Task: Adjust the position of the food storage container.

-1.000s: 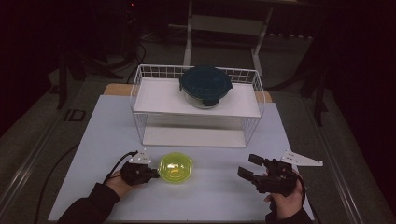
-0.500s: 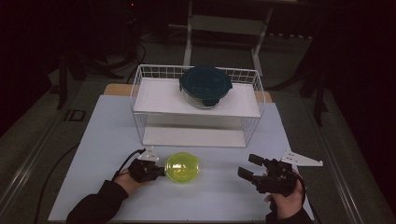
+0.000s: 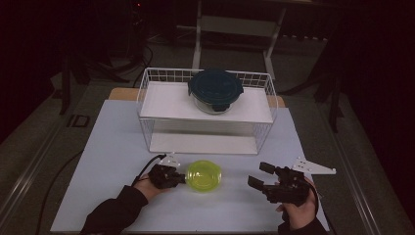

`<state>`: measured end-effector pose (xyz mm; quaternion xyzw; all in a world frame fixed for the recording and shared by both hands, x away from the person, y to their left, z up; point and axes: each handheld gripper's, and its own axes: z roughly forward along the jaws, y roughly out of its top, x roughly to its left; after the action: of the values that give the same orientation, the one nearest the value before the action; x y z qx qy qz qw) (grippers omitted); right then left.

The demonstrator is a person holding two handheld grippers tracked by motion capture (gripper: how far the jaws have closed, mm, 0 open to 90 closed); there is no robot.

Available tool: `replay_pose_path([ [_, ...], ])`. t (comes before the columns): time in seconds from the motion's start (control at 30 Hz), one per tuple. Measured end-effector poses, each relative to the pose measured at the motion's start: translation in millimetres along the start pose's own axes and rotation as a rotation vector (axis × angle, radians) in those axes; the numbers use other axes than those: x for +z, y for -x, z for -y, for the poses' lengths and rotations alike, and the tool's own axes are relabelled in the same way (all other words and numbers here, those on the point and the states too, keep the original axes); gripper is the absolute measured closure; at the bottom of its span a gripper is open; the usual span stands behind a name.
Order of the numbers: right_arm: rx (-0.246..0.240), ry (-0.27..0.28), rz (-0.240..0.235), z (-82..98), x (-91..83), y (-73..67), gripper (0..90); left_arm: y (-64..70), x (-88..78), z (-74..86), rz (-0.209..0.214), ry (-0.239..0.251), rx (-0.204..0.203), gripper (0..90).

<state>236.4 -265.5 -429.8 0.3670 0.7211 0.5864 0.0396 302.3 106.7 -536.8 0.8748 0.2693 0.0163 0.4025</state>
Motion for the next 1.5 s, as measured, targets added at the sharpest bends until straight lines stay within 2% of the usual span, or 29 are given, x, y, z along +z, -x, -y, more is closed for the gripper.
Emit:
replay_pose_path([
  [0.23,0.008,0.003,0.003,0.5,-1.5,1.2,17.0,9.0,11.8,-8.9,0.024,-0.012,0.025,87.7],
  [0.43,0.007,0.004,0.003,0.9,-1.4,1.3,17.0,11.7,18.0,-11.2,0.037,-0.018,0.022,87.7],
  [0.53,0.002,-0.001,0.004,1.1,-1.0,1.2,17.0,11.8,18.5,-10.7,0.034,-0.019,0.023,87.7],
  [0.6,0.002,-0.001,0.004,1.1,-0.7,1.2,17.0,10.1,15.2,-10.1,0.017,-0.010,0.023,87.6],
  [0.7,-0.001,-0.003,0.006,1.4,-0.3,1.0,17.0,5.0,5.5,-9.4,0.000,0.033,-0.048,86.4],
  [0.77,-0.003,-0.006,0.008,1.7,0.2,0.9,17.0,3.3,-2.9,-9.4,-0.013,0.046,-0.065,84.3],
  [0.83,-0.002,-0.012,0.008,1.8,0.9,0.7,17.0,2.6,-12.1,-10.2,-0.006,0.060,-0.085,80.6],
  [0.93,-0.004,-0.014,0.010,2.3,2.2,0.5,17.0,3.4,-26.5,-12.2,0.006,0.082,-0.102,70.7],
  [1.0,-0.005,-0.017,0.009,2.7,2.8,0.4,17.0,5.2,-35.4,-14.2,0.008,0.079,-0.099,63.5],
  [1.13,-0.004,-0.023,0.010,3.4,4.2,1.1,17.1,8.1,-44.0,-16.8,0.032,0.065,-0.108,35.2],
  [1.2,-0.010,-0.029,0.014,3.4,4.7,1.0,18.4,11.0,-49.3,-17.3,0.047,0.059,-0.093,20.5],
  [1.23,-0.013,-0.028,0.014,3.5,5.1,1.1,18.4,12.1,-50.3,-17.8,0.035,0.055,-0.095,14.8],
  [1.33,-0.015,-0.034,0.017,3.9,6.6,1.0,18.5,13.6,-55.1,-19.3,0.040,0.104,-0.113,10.2],
  [1.4,-0.024,-0.036,0.016,4.0,8.1,1.3,18.5,16.5,-59.3,-22.2,0.029,0.138,-0.109,0.3],
  [1.5,-0.055,-0.048,0.012,1.3,12.5,0.8,18.4,21.4,-67.8,-28.6,0.025,0.206,-0.101,0.2],
])
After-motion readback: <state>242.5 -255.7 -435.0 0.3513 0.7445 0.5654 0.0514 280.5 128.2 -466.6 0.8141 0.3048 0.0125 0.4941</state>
